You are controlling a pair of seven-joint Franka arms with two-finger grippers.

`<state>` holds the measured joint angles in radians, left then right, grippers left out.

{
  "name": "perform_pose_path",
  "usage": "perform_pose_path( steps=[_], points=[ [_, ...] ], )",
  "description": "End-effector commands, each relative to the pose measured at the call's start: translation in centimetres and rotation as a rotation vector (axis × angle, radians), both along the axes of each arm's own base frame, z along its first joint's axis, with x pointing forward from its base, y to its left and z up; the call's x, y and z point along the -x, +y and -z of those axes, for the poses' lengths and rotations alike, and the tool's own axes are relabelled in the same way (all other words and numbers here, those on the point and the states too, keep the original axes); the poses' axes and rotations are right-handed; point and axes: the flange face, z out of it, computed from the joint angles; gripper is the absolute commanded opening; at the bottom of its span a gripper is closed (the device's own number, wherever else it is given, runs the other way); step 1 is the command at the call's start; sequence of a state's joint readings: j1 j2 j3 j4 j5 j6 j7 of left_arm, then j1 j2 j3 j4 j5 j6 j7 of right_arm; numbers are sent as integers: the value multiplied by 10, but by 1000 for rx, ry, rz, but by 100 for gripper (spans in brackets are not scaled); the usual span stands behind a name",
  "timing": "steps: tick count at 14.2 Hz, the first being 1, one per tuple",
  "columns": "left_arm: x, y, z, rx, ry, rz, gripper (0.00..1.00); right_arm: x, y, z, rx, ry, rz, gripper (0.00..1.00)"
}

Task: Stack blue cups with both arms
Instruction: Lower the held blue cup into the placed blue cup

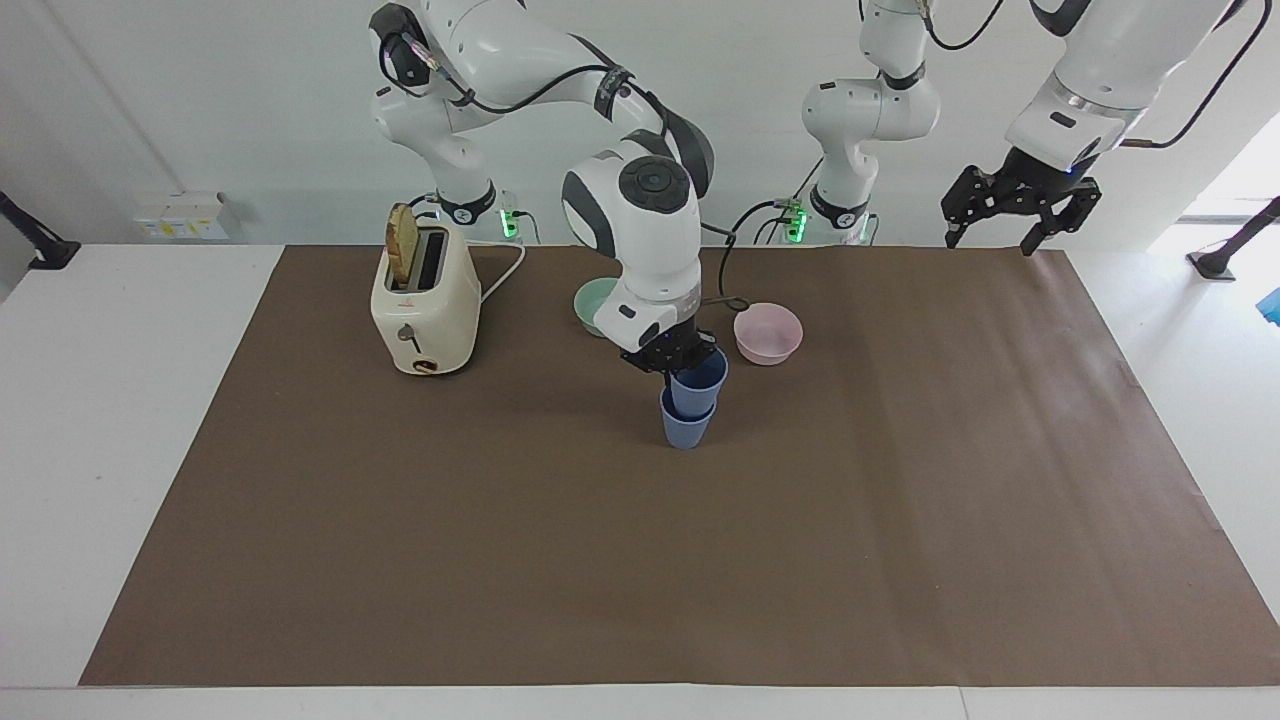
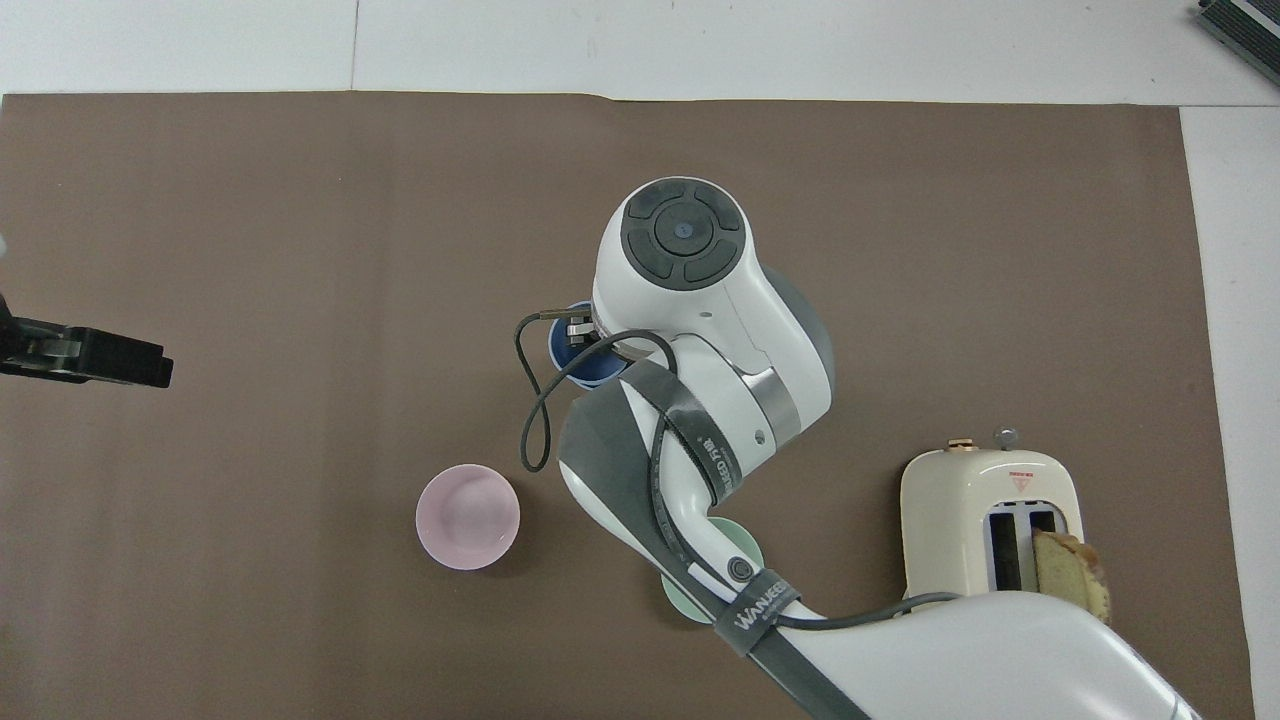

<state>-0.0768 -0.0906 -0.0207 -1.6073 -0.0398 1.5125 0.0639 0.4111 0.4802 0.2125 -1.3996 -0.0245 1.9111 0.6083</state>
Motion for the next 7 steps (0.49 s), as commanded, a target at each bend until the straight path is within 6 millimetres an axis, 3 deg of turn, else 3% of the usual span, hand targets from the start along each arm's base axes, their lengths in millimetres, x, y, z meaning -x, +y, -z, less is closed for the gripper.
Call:
perform_pose_path(
  steps=[1,7],
  points=[
    [5,4,-3,-17,8,2,100,1,-3,6,-3,-1,15,0],
    [4,4,-4,-18,6,2,100,1,-6,20,2,0,11,0]
  ],
)
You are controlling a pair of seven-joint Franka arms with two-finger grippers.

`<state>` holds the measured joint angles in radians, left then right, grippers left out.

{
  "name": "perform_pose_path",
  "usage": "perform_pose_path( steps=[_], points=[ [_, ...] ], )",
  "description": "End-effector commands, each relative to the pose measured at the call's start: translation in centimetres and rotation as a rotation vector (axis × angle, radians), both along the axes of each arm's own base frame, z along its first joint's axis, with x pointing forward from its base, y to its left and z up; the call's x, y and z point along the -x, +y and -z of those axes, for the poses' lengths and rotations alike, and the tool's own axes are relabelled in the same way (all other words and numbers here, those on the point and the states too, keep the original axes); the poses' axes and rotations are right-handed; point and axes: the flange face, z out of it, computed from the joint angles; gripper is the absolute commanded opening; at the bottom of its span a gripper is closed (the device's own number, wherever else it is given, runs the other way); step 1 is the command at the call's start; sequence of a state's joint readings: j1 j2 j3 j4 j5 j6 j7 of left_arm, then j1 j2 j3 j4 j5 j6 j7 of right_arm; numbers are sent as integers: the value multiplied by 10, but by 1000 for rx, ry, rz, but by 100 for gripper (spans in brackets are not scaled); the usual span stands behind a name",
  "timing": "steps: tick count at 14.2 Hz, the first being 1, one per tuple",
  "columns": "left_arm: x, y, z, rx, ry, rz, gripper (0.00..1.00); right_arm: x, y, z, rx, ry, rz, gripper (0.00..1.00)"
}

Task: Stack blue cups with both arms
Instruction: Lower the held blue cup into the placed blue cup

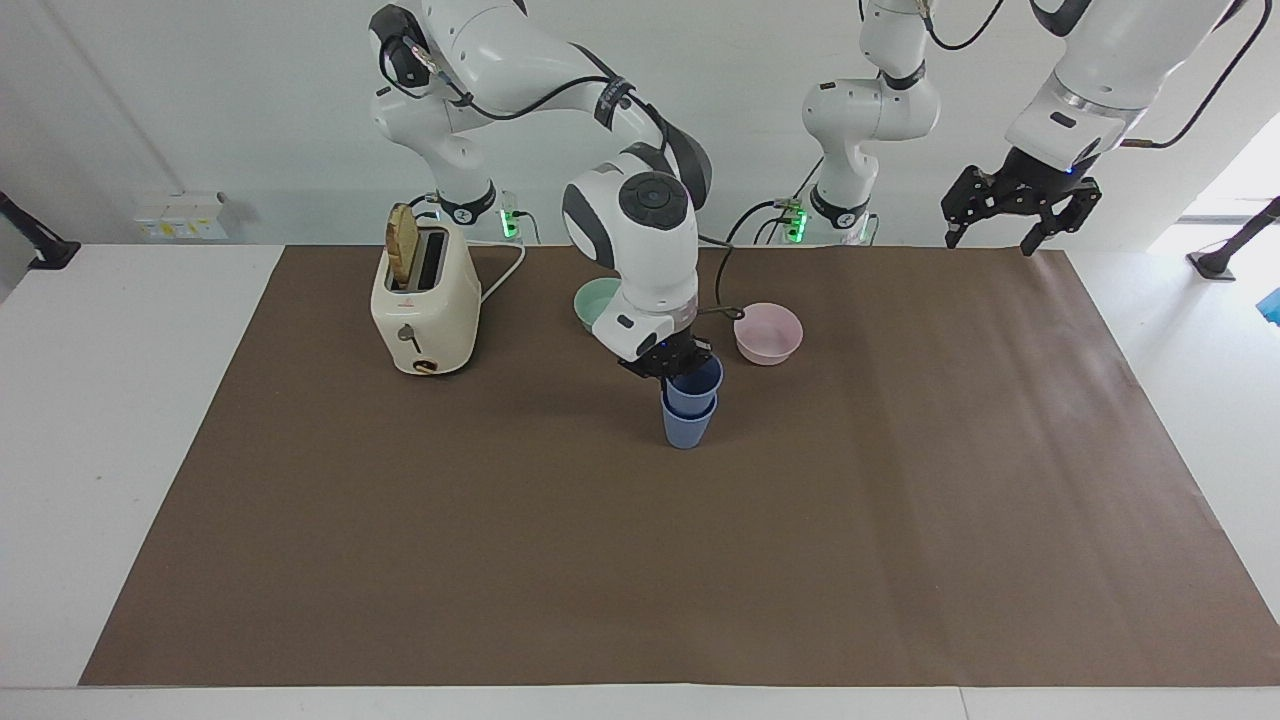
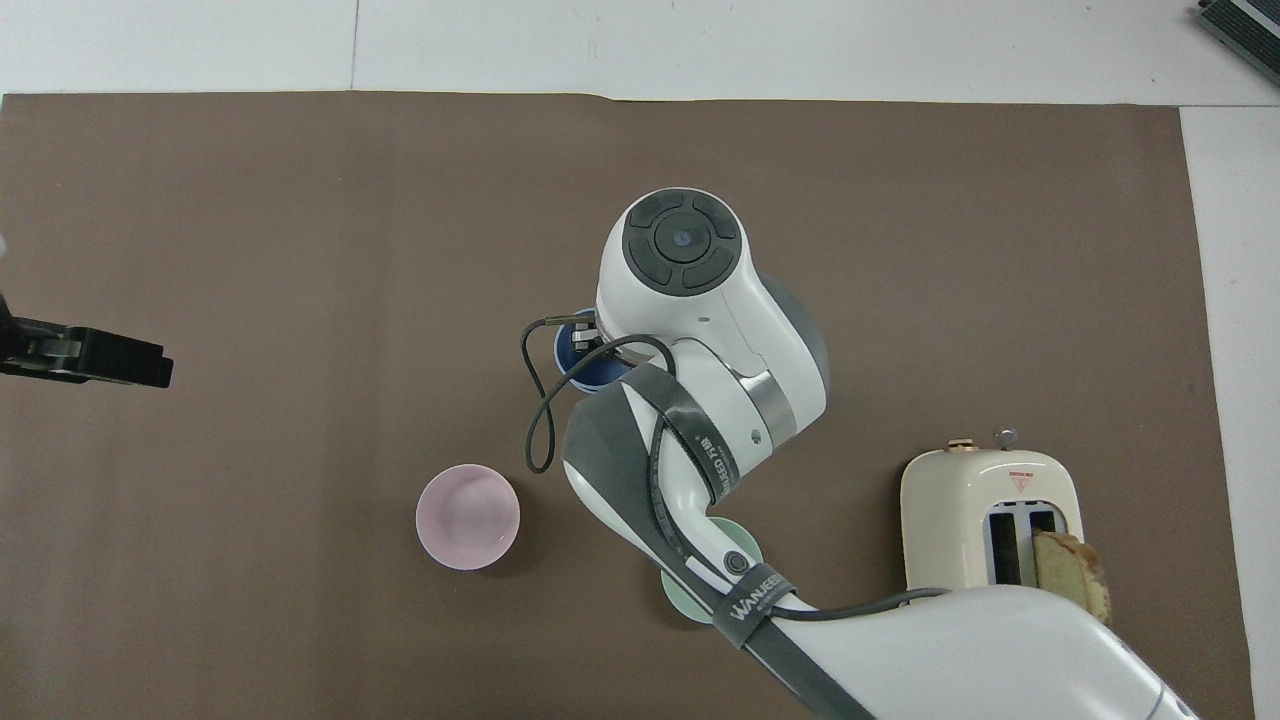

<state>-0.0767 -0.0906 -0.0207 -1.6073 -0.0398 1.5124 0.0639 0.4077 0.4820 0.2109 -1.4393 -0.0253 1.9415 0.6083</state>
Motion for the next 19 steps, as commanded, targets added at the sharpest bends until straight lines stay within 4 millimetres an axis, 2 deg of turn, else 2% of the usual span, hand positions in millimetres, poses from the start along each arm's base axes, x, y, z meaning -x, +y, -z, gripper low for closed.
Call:
perform_pose_path(
  steps=[1,6,11,12,19],
  points=[
    [5,4,-3,-18,8,2,100,1,-2,4,-3,-8,6,0],
    [4,4,-4,-18,6,2,100,-2,-4,19,10,7,2,0],
    [5,4,-3,-18,8,2,100,-3,-4,19,9,-4,2,0],
    [5,4,-3,-18,8,2,100,-3,-4,19,9,-4,1,18],
    [4,4,-4,-18,6,2,100,-4,-6,17,17,3,2,19]
  ],
)
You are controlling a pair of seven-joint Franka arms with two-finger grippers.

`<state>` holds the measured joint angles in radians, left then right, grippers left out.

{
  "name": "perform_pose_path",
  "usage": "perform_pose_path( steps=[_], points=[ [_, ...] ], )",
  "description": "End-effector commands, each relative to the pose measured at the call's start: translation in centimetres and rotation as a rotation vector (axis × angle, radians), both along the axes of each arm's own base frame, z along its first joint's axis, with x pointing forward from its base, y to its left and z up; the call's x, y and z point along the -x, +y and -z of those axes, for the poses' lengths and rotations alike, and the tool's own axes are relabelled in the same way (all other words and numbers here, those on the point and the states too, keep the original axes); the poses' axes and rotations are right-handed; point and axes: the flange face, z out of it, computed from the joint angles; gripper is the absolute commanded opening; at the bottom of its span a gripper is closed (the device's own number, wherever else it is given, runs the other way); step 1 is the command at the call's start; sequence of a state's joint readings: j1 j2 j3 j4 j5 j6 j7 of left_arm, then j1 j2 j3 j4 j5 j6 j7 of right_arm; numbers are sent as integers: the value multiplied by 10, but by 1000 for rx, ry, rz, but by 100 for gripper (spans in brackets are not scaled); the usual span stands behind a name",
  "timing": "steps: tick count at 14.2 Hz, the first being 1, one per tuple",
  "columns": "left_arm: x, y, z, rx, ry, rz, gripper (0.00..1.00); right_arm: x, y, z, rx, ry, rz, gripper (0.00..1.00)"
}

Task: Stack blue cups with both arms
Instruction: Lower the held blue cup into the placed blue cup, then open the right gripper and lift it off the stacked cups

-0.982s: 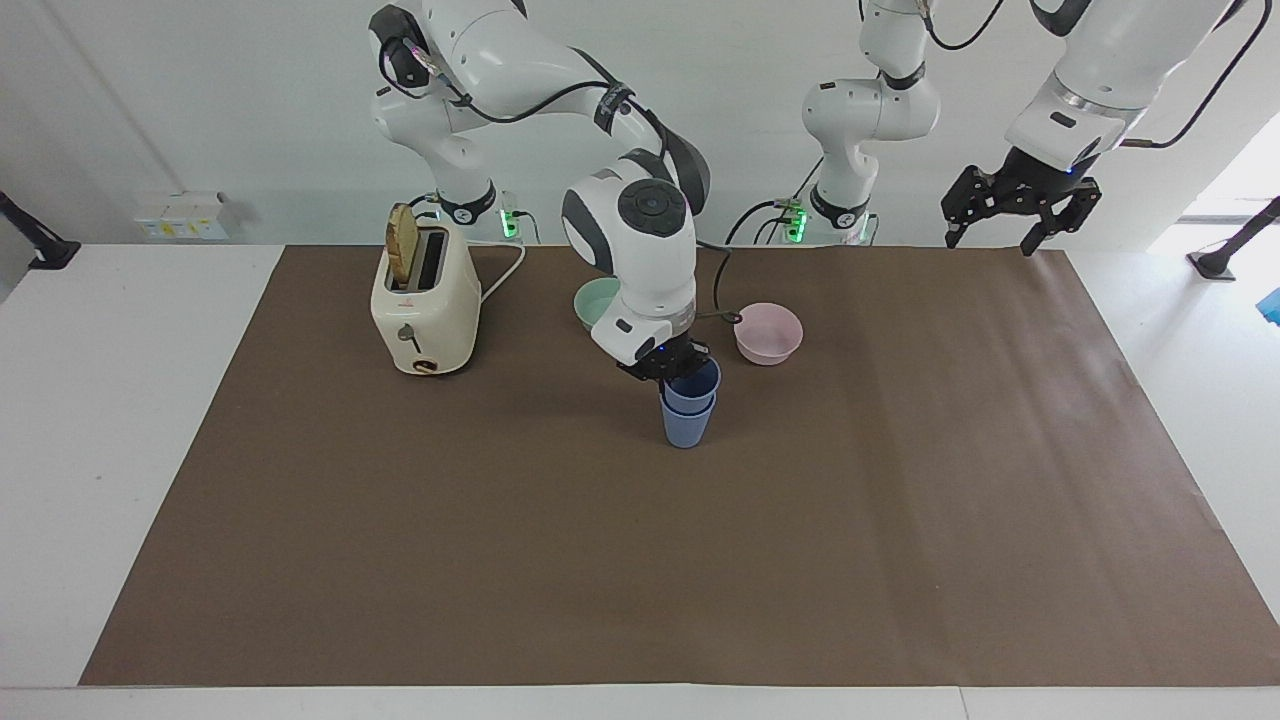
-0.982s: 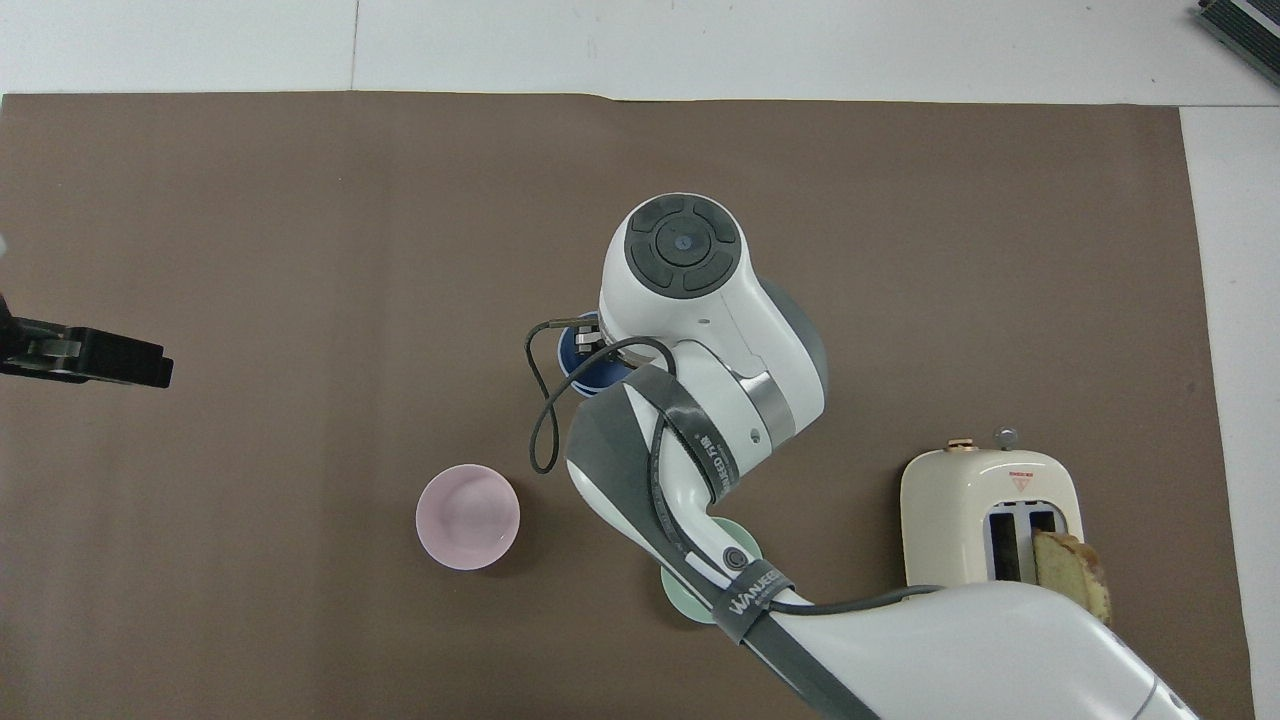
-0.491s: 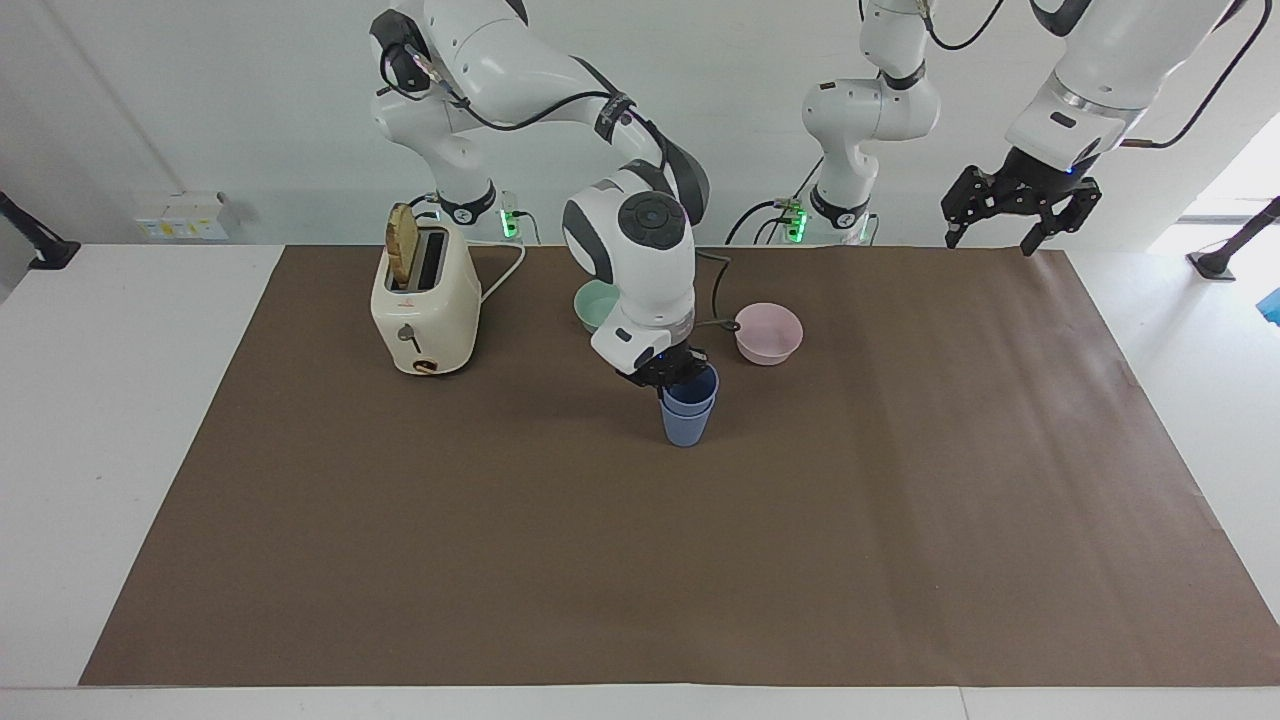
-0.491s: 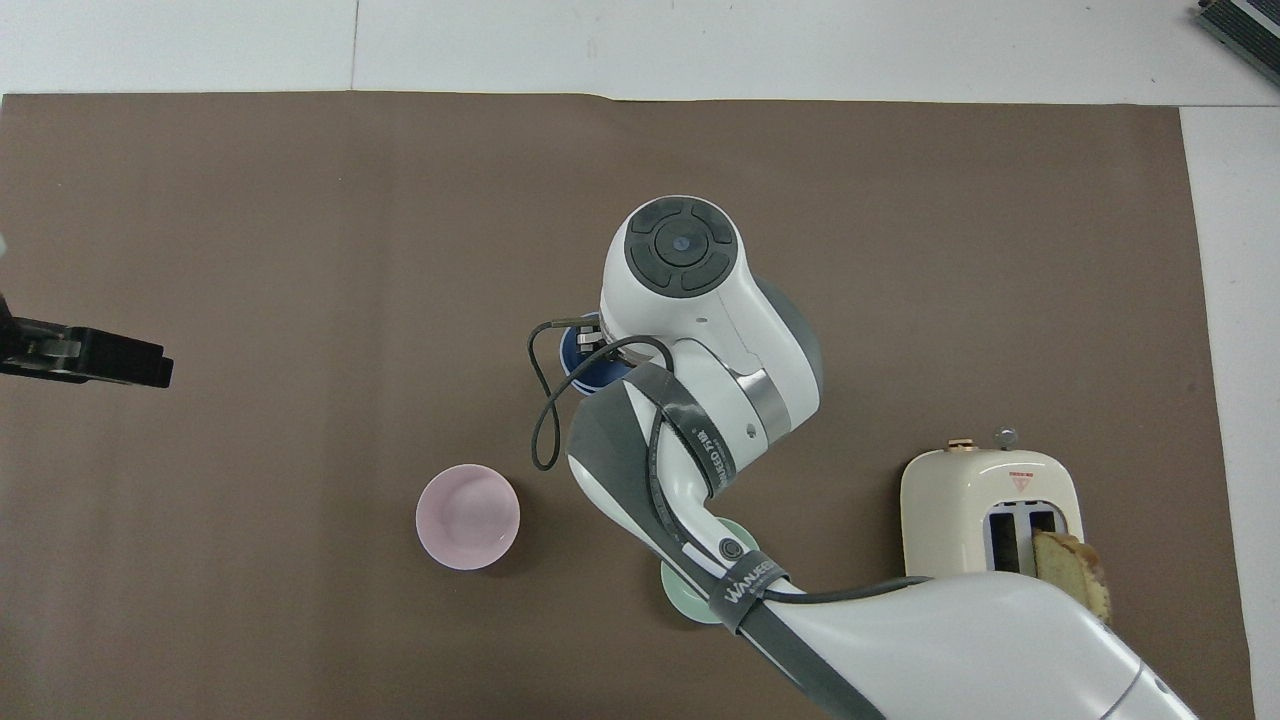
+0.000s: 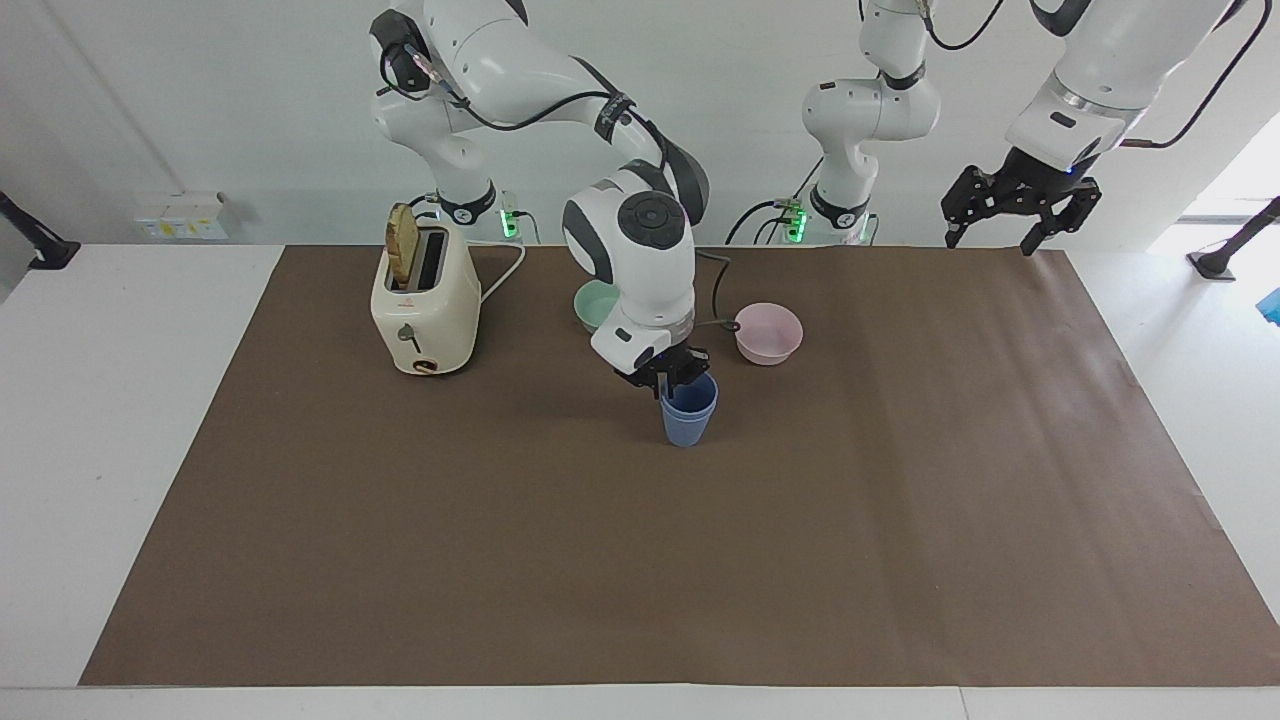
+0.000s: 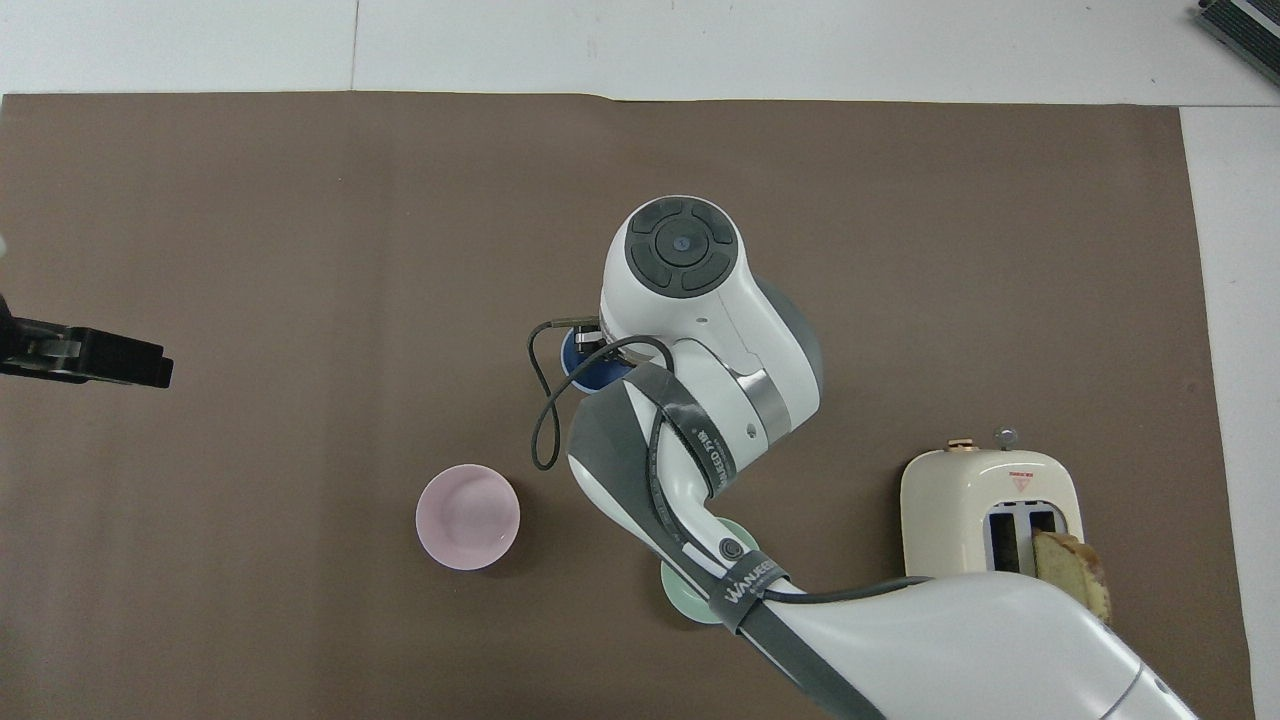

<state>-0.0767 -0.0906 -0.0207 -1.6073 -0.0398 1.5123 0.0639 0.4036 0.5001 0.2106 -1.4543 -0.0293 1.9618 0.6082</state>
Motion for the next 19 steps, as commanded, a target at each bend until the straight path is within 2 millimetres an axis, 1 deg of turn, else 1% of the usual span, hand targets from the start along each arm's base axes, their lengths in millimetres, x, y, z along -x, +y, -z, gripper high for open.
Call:
perform_pose_path(
  steps=[1,2,3,4,5,6,7,9,13,15,17,19],
  points=[
    [5,4,-4,-16,6,2,100,0,-4,-4,14,-2,-3,21],
    [4,4,-4,-18,6,2,100,1,-4,-5,23,5,-6,26],
    [4,4,-3,-18,7,2,100,1,-8,-9,29,13,-2,42],
    [4,4,-4,-18,6,2,100,-3,-13,-15,29,12,6,53],
    [4,4,-4,-18,6,2,100,-7,-20,-21,31,9,16,100],
    [4,4,-4,-18,6,2,100,-5,-22,-32,32,-2,13,100],
    [4,4,-4,-18,6,2,100,-6,-29,-39,37,-1,20,100],
    [4,4,-4,-18,6,2,100,-16,-58,-64,31,0,28,100],
    [4,4,-4,-18,6,2,100,-25,-124,-111,43,5,9,100],
    [4,4,-3,-18,7,2,100,-26,-153,-127,55,3,-16,100],
    [4,4,-3,-18,7,2,100,-30,-190,-142,61,1,-30,100],
    [4,4,-3,-18,7,2,100,-28,-227,-161,72,0,-57,100]
  ],
)
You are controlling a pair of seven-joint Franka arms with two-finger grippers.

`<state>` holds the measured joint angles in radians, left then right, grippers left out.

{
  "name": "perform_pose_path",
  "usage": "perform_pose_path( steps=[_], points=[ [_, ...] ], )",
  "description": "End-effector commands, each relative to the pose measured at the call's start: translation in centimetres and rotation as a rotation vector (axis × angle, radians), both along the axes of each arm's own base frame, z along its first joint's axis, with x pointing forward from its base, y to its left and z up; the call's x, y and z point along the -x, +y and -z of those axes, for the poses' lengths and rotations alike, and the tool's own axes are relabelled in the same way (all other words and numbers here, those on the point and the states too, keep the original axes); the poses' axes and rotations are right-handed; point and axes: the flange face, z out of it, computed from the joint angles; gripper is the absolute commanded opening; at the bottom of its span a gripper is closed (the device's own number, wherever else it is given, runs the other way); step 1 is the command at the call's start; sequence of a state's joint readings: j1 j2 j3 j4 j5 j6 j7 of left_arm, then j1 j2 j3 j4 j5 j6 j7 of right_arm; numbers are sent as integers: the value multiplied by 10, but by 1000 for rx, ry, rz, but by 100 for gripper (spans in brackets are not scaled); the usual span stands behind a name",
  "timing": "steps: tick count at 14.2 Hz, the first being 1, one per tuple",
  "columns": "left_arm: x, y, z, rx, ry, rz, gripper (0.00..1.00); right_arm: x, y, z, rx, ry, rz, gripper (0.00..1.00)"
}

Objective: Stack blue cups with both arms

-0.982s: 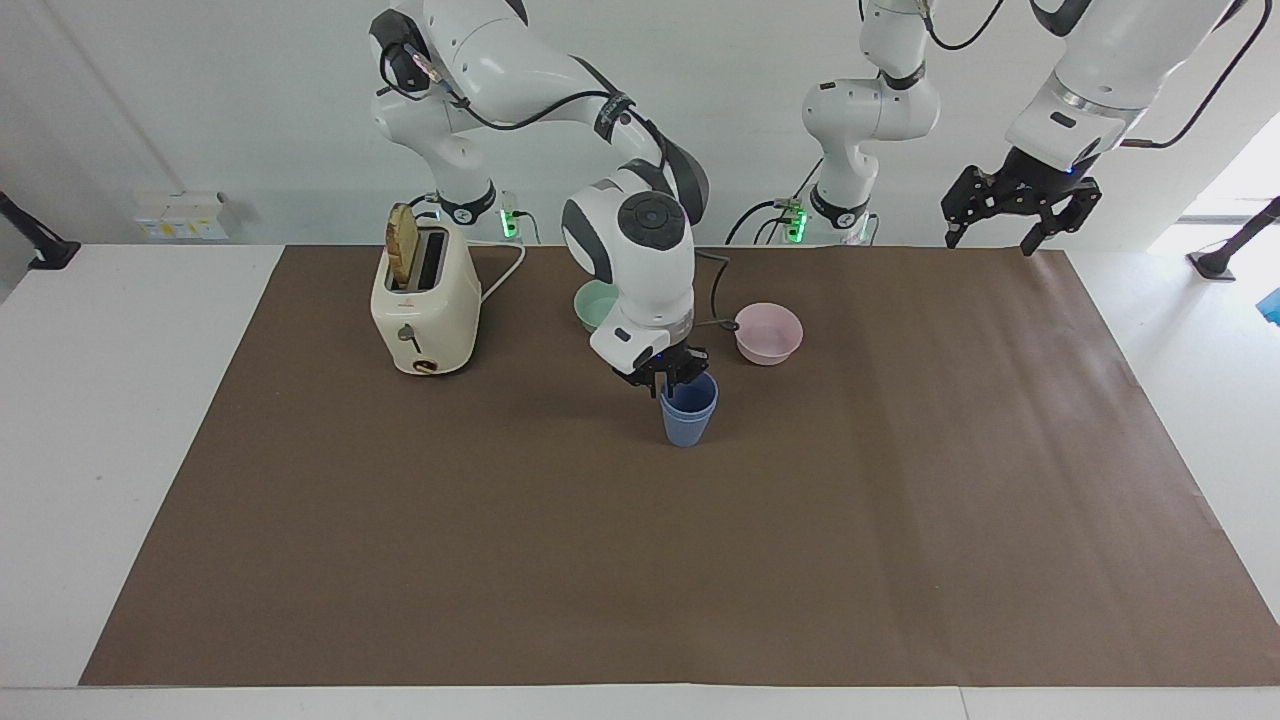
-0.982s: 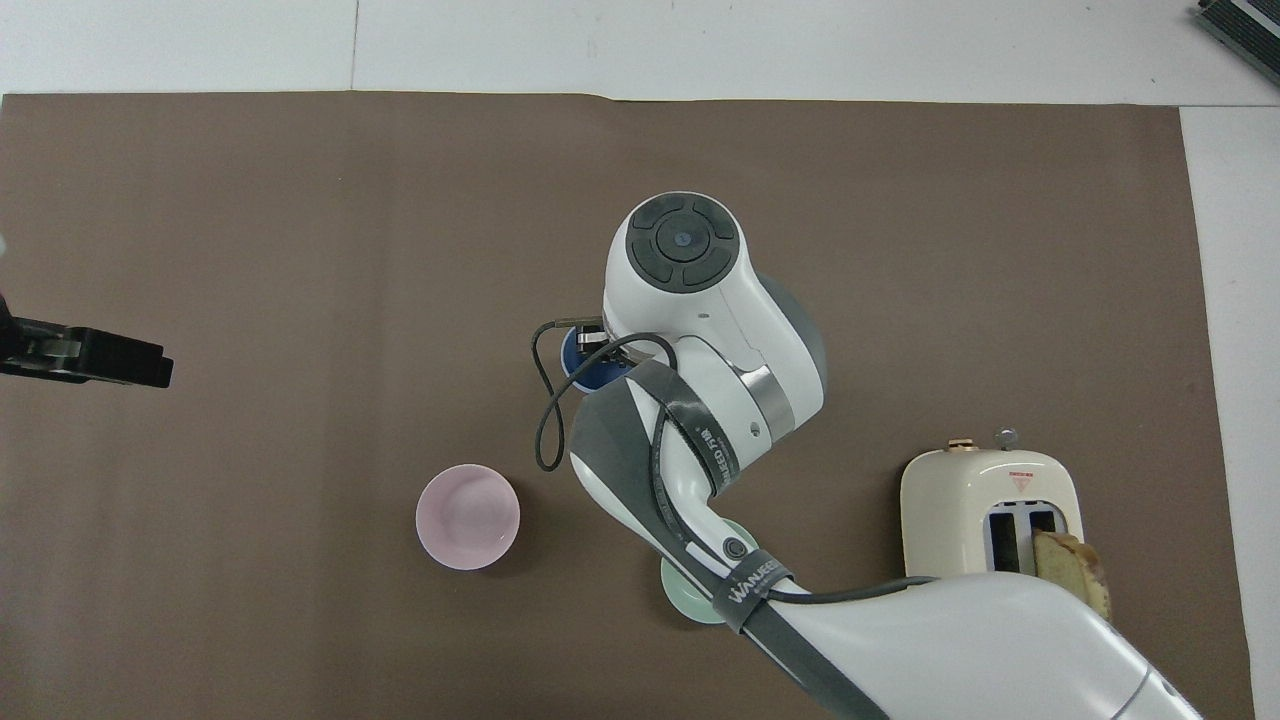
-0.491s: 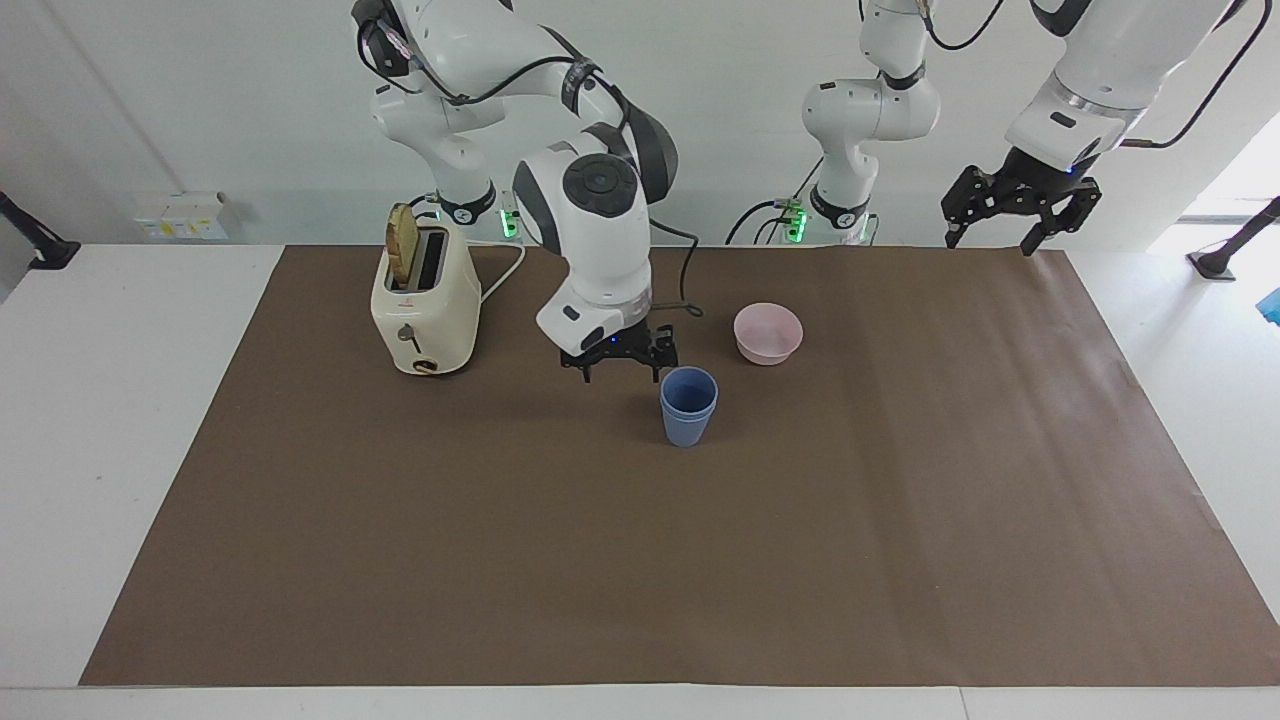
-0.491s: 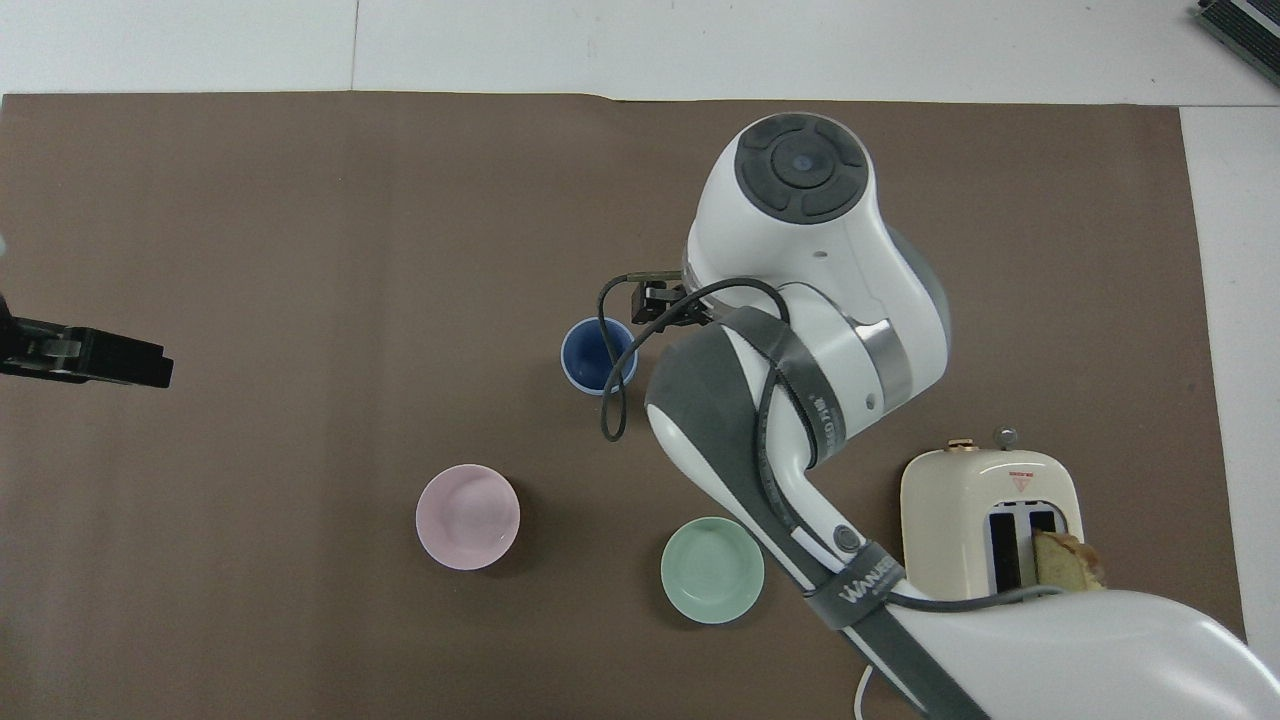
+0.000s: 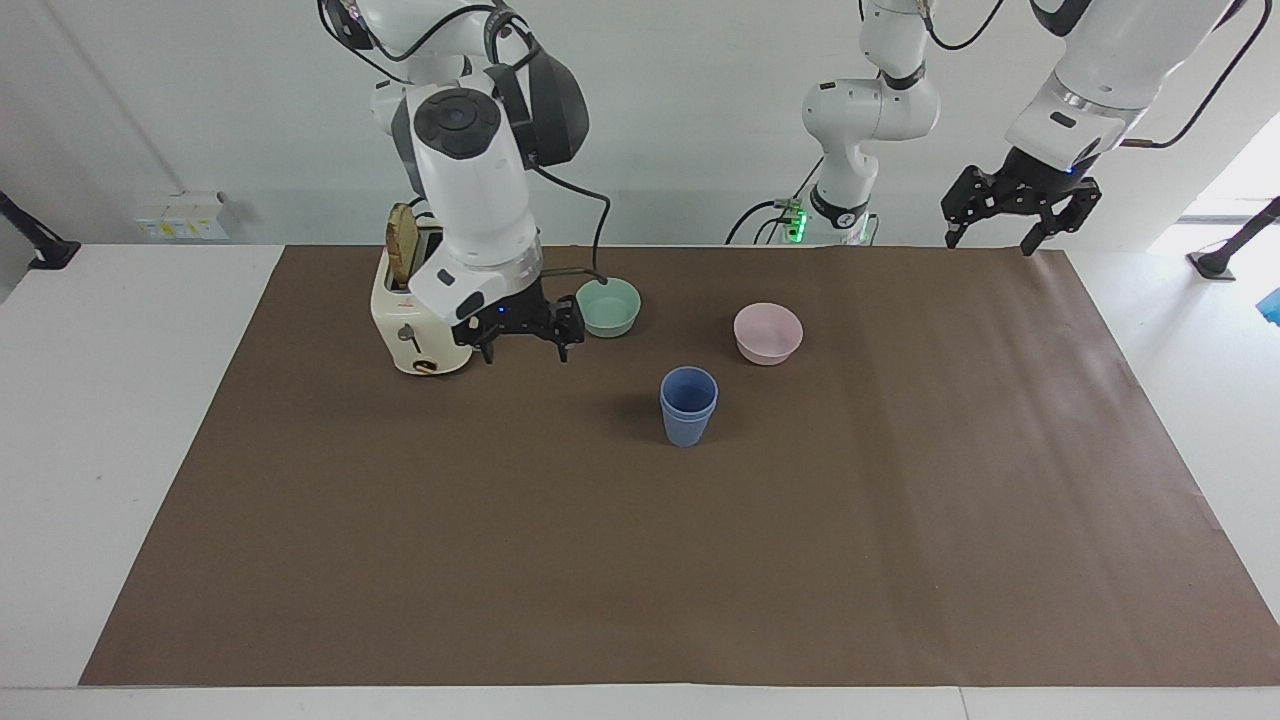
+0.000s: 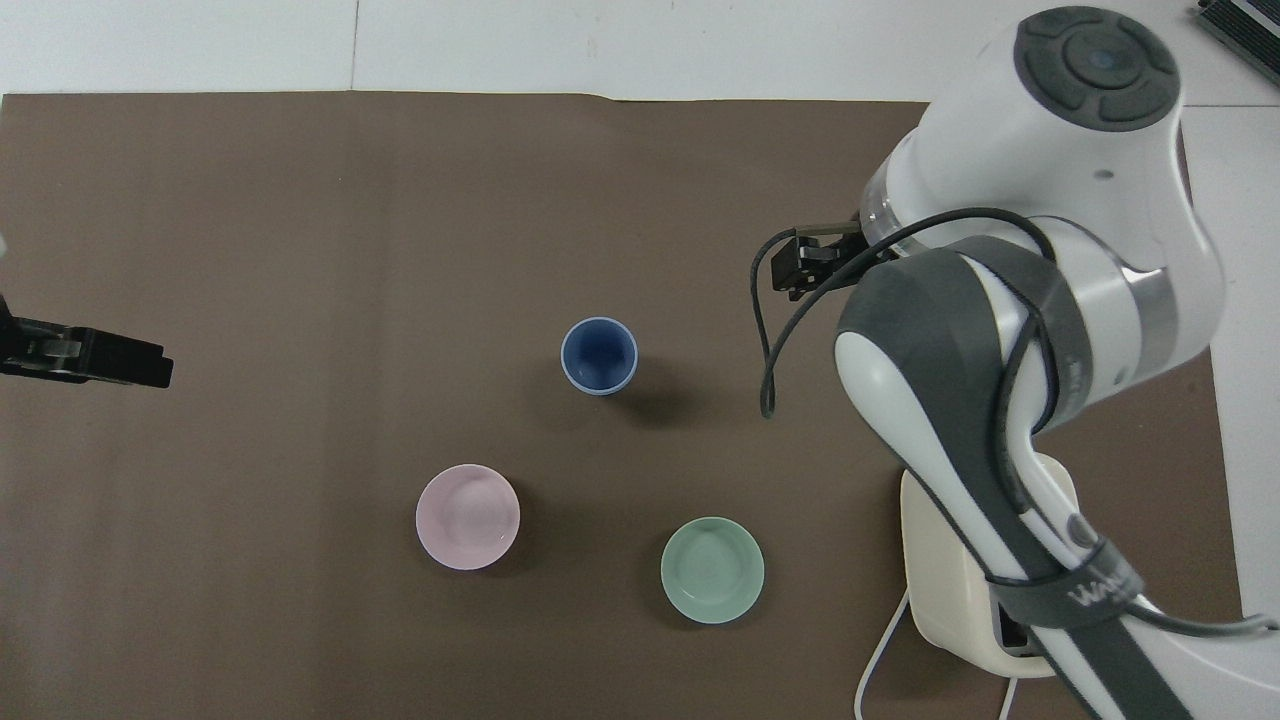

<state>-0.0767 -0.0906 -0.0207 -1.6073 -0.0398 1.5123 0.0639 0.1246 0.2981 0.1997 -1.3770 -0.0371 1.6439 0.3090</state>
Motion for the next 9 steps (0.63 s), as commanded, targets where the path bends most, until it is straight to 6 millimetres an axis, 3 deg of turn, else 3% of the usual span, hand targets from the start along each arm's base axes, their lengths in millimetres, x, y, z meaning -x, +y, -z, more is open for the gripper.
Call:
perform_pose_path(
  steps=[1,4,9],
  points=[
    [4,4,-3,-18,7,2,100,6,-51,-25,18,-3,-48,100],
    [4,4,-4,-18,6,2,100,14,-97,-46,27,-6,-47,100],
    [4,4,-3,-18,7,2,100,27,-130,-71,45,-22,-57,100]
  ],
)
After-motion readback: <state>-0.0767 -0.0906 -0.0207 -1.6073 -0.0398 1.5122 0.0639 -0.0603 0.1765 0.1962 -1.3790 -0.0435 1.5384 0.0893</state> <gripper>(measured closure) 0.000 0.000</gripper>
